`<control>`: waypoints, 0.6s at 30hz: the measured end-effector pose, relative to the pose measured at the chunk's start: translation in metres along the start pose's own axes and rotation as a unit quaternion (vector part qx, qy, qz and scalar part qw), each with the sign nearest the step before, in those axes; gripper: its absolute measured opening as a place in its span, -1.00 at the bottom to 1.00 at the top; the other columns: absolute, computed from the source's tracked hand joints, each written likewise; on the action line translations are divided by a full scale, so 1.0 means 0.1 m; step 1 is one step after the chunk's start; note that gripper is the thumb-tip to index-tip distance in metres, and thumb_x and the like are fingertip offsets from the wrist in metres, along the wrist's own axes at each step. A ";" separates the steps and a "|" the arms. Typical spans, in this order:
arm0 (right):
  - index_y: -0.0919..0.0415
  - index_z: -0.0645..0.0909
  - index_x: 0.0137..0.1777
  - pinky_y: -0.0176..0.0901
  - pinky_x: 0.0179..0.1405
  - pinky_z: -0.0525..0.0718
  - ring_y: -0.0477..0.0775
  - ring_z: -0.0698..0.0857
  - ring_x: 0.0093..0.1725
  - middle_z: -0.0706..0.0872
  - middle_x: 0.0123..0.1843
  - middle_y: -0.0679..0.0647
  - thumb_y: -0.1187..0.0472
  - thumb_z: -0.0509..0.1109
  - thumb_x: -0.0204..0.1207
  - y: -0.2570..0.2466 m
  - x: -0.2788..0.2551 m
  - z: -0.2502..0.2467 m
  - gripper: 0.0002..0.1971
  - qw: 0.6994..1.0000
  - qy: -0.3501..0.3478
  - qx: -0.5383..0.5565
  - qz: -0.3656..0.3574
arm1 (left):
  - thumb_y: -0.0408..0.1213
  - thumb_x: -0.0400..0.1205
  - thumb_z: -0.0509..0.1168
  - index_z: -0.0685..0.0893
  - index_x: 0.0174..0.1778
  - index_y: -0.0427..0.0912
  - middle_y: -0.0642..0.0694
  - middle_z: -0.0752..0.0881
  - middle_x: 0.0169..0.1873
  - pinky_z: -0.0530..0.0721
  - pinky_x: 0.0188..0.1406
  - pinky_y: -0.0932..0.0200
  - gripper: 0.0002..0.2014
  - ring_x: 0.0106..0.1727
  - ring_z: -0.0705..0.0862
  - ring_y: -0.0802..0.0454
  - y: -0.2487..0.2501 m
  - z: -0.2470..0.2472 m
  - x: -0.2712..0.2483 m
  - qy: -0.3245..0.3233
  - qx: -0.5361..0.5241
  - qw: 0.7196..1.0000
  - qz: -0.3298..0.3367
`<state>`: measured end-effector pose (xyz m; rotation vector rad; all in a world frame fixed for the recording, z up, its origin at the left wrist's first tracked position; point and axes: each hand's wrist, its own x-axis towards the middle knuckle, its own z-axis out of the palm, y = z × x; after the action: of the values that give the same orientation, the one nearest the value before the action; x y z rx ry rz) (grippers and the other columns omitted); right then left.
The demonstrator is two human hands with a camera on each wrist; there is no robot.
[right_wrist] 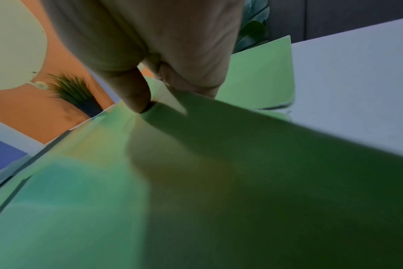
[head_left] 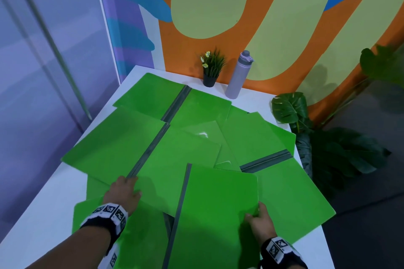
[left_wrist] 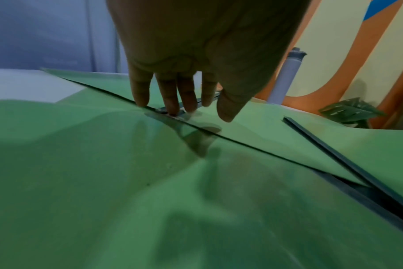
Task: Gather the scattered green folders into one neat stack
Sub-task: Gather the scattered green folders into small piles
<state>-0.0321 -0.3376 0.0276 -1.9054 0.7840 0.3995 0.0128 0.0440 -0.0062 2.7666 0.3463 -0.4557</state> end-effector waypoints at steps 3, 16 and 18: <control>0.09 0.16 0.59 -0.01 -0.33 0.75 0.17 0.67 -0.13 0.48 0.32 0.36 0.43 0.26 0.56 -0.01 0.00 0.02 -0.36 1.000 0.005 0.007 0.000 | 0.10 0.54 0.33 0.35 0.55 -0.06 -0.23 0.34 0.58 0.46 0.49 -0.32 -0.32 0.56 0.39 -0.25 -0.04 -0.13 0.12 0.035 0.009 0.997 -0.074; 0.06 0.22 0.54 0.24 0.15 0.71 0.30 0.66 0.15 0.57 0.29 0.30 0.33 0.32 0.56 -0.06 -0.13 0.47 -0.41 0.996 -0.064 -0.057 -0.025 | 0.04 0.59 0.31 0.42 0.41 -0.20 -0.30 0.52 0.32 0.67 0.28 -0.25 -0.44 0.33 0.58 -0.30 -0.13 -0.22 0.59 -0.016 0.035 0.997 -0.068; 0.05 0.25 0.50 0.17 0.11 0.73 0.24 0.68 0.10 0.61 0.18 0.22 0.32 0.33 0.55 -0.05 -0.15 0.55 -0.45 0.994 -0.079 -0.074 -0.029 | 0.02 0.61 0.28 0.46 0.32 -0.21 -0.27 0.59 0.12 0.76 0.13 -0.17 -0.53 0.12 0.68 -0.24 -0.13 -0.22 0.57 -0.019 0.048 0.997 -0.051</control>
<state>-0.0365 -0.2816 0.0150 -2.0009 0.6080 0.5795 0.0679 0.0741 -0.0094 2.8381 0.4698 -0.5624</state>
